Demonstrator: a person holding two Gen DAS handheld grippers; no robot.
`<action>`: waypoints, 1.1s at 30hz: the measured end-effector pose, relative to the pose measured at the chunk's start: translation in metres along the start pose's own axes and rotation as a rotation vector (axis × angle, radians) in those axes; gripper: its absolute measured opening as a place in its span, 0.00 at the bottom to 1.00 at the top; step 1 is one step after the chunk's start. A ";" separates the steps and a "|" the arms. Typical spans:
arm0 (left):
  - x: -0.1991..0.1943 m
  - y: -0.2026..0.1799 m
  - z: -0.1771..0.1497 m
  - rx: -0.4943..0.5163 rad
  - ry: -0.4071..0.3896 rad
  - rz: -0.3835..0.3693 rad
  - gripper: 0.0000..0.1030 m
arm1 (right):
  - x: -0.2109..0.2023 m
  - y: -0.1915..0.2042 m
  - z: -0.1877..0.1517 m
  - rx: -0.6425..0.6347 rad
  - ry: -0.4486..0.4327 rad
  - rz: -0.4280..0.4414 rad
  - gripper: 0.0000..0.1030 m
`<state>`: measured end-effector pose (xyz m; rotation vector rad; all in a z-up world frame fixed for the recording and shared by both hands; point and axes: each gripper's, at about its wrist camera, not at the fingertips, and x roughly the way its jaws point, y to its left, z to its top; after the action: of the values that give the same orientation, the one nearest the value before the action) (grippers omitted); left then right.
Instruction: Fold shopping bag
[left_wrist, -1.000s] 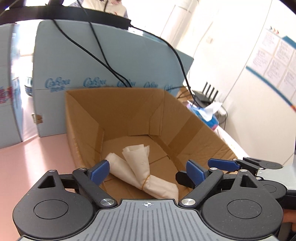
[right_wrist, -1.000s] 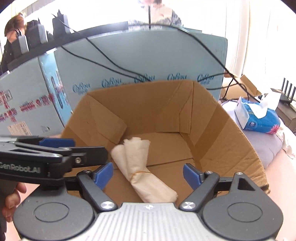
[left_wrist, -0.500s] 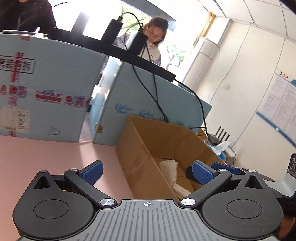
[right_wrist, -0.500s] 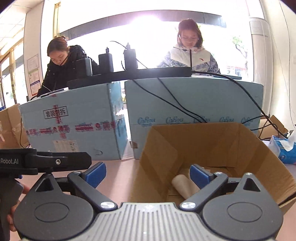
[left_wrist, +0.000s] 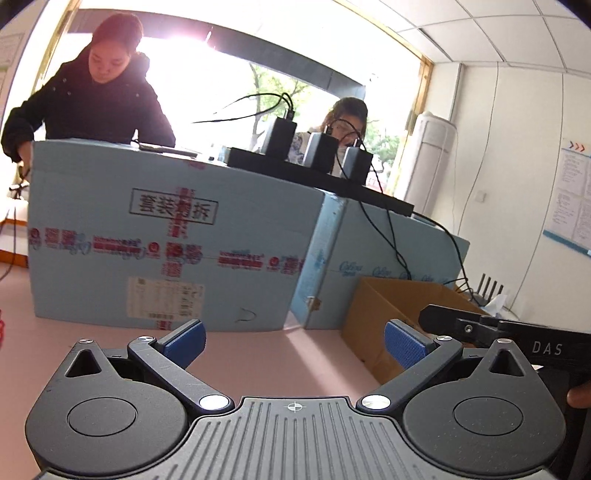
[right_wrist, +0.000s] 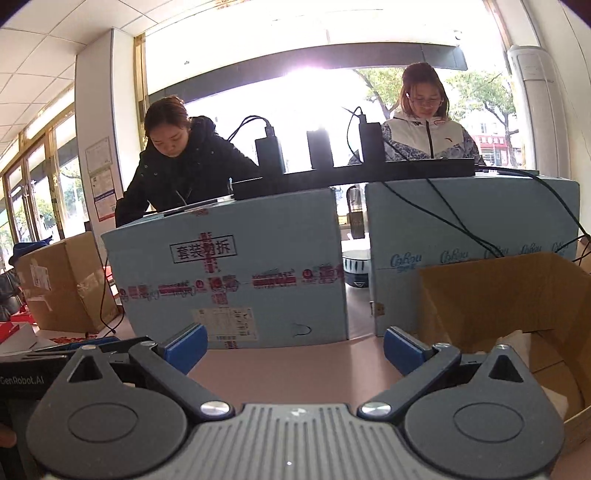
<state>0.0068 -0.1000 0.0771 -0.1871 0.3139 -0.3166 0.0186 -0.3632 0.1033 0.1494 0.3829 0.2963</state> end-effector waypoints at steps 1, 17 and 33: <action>-0.005 0.006 0.000 0.014 -0.012 0.016 1.00 | 0.001 0.007 -0.001 -0.003 0.004 0.007 1.00; -0.047 0.059 -0.017 0.055 -0.039 0.174 1.00 | 0.015 0.067 -0.003 -0.080 -0.017 0.068 1.00; -0.010 0.044 -0.030 0.173 0.029 0.265 1.00 | 0.008 0.037 -0.057 -0.066 -0.132 -0.155 1.00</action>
<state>0.0000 -0.0598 0.0419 0.0303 0.3340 -0.0834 -0.0058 -0.3207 0.0555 0.0730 0.2522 0.1448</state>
